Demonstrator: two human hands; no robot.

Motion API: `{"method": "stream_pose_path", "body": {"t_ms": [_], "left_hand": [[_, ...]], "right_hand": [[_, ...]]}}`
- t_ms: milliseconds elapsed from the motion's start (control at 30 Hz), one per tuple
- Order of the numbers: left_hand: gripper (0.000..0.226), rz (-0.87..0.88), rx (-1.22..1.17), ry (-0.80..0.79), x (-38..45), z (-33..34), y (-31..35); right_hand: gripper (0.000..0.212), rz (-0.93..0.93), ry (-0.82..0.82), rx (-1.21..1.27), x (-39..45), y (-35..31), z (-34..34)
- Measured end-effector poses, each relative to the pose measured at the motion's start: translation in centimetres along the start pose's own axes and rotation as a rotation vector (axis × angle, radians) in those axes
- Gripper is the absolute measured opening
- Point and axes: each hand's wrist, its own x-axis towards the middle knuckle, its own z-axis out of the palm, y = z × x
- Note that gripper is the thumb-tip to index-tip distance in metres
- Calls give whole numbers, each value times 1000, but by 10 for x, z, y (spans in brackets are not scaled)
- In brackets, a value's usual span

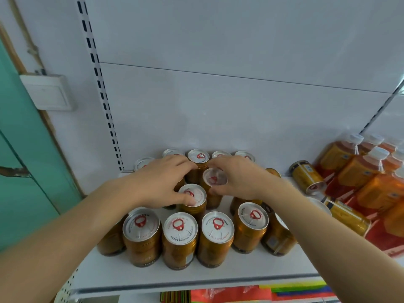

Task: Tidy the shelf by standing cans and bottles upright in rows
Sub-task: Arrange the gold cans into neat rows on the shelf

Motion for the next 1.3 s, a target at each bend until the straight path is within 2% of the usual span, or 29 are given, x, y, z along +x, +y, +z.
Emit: {"method": "stream_pose_path", "body": {"t_ms": [133, 333, 433, 500, 600, 733, 1000, 1100, 1300], "left_hand": [[98, -31, 29, -39, 3, 1, 0], [94, 30, 31, -6, 12, 8, -6], [86, 96, -4, 47, 24, 6, 9], [80, 148, -6, 59, 32, 0, 29], [69, 220, 8, 98, 48, -6, 62], [58, 248, 41, 130, 80, -6, 97], [58, 80, 53, 21, 135, 5, 139], [51, 10, 63, -7, 146, 12, 148], [44, -97, 2, -84, 163, 15, 152]], "right_hand": [[61, -9, 49, -37, -3, -5, 9], [75, 5, 139, -48, -28, 0, 14], [70, 115, 260, 5, -56, 17, 0], [65, 253, 270, -13, -78, 38, -12], [65, 428, 225, -50, -107, 74, -28], [68, 526, 111, -34, -125, 107, -37], [50, 276, -237, -6, -91, 150, -39], [45, 210, -280, -30, -81, 159, -38], [39, 140, -250, -168, -79, 183, -39]]}}
